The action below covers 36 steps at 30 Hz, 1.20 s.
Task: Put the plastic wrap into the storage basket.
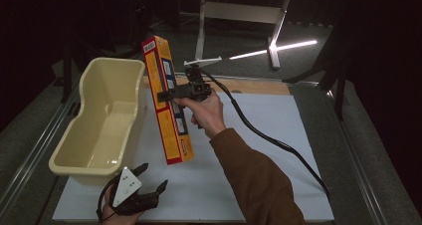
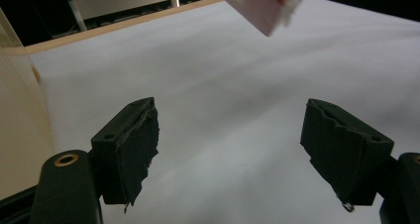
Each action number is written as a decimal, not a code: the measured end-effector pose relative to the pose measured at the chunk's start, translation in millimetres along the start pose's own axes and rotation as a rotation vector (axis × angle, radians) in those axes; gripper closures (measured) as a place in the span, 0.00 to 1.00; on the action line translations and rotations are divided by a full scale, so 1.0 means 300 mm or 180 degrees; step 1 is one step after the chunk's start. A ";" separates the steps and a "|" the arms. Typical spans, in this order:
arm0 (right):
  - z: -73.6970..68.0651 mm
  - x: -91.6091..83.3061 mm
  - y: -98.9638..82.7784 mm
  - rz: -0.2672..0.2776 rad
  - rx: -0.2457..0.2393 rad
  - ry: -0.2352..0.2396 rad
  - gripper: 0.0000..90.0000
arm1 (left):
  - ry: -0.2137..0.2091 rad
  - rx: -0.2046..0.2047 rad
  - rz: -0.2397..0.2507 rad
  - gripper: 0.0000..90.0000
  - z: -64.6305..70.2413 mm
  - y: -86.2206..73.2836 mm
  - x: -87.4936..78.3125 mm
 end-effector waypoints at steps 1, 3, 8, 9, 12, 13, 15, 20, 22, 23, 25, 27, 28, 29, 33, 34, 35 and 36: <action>-0.004 0.006 0.000 0.0011 0.0075 0.0050 0.44 | -0.0004 -0.0003 0.0004 0.25 0.001 0.000 0.001; -0.004 0.020 0.002 0.0045 0.0187 0.0154 0.43 | -0.0007 -0.0005 0.0005 0.25 0.002 0.001 0.003; 0.000 0.050 0.013 0.0150 0.0394 0.0252 0.43 | -0.0005 -0.0021 0.0024 0.25 0.000 0.001 0.001; -0.001 0.055 0.016 0.0151 0.0428 0.0266 0.43 | -0.0004 -0.0026 0.0028 0.25 0.000 0.001 0.002; -0.018 0.065 0.022 0.0145 0.0394 0.0202 0.44 | -0.0008 -0.0026 0.0024 0.25 -0.001 0.001 0.003; -0.030 0.070 0.022 0.0150 0.0360 0.0176 0.44 | -0.0008 -0.0026 0.0024 0.25 -0.001 0.001 0.003; -0.063 0.088 0.026 0.0128 0.0436 0.0292 0.43 | -0.0009 -0.0027 0.0039 0.25 -0.001 0.001 0.002; -0.080 0.127 0.032 0.0144 0.0750 0.0569 0.43 | -0.0006 -0.0024 0.0061 0.25 0.002 0.001 -0.002; -0.077 0.138 0.033 0.0157 0.0829 0.0617 0.43 | -0.0003 -0.0020 0.0062 0.25 0.001 0.001 -0.003; -0.077 0.147 0.032 0.0185 0.0862 0.0627 0.43 | -0.0002 -0.0022 0.0069 0.25 0.001 0.001 -0.003; -0.074 0.164 0.027 0.0209 0.0908 0.0658 0.43 | -0.0001 -0.0023 0.0087 0.25 0.000 0.002 -0.005; -0.072 0.177 0.022 0.0210 0.0943 0.0650 0.43 | -0.0006 -0.0032 0.0100 0.25 -0.001 0.002 -0.005; -0.070 0.185 0.019 0.0199 0.0962 0.0671 0.43 | -0.0009 -0.0031 0.0103 0.25 -0.001 0.002 -0.005; -0.069 0.193 0.015 0.0197 0.0979 0.0673 0.43 | -0.0010 -0.0027 0.0102 0.25 0.000 0.002 -0.005; -0.063 0.226 0.003 0.0176 0.1098 0.0730 0.43 | -0.0012 -0.0003 0.0117 0.25 0.002 0.004 -0.007; -0.060 0.236 0.001 0.0166 0.1116 0.0743 0.43 | -0.0009 0.0000 0.0124 0.25 0.002 0.004 -0.008; -0.055 0.245 -0.002 0.0143 0.1164 0.0764 0.43 | -0.0010 0.0005 0.0128 0.25 0.002 0.005 -0.008; -0.055 0.245 -0.002 0.0143 0.1164 0.0764 0.43 | -0.0010 0.0005 0.0128 0.25 0.002 0.005 -0.008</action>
Point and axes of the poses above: each handheld gripper's, and its own axes: x roughly forward along the jaws, y roughly out of its top, z roughly to its right, the point moved 1 cm from there along x, roughly forward along the jaws, and after that the axes turned 15 degrees about x, right-handed, at the moved point
